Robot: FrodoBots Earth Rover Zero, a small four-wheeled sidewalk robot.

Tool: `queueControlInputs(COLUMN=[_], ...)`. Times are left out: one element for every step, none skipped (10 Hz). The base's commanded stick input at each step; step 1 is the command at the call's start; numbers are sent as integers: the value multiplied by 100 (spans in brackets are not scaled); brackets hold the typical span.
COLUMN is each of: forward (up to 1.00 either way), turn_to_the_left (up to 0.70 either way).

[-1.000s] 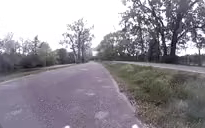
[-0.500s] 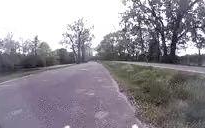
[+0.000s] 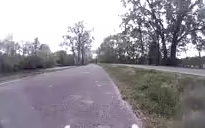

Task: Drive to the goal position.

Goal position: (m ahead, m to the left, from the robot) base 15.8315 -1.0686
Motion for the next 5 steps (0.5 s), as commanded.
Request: queueControlInputs(forward=[70,70,70,70,70], turn_to_the_left=[35,35,35,35,35])
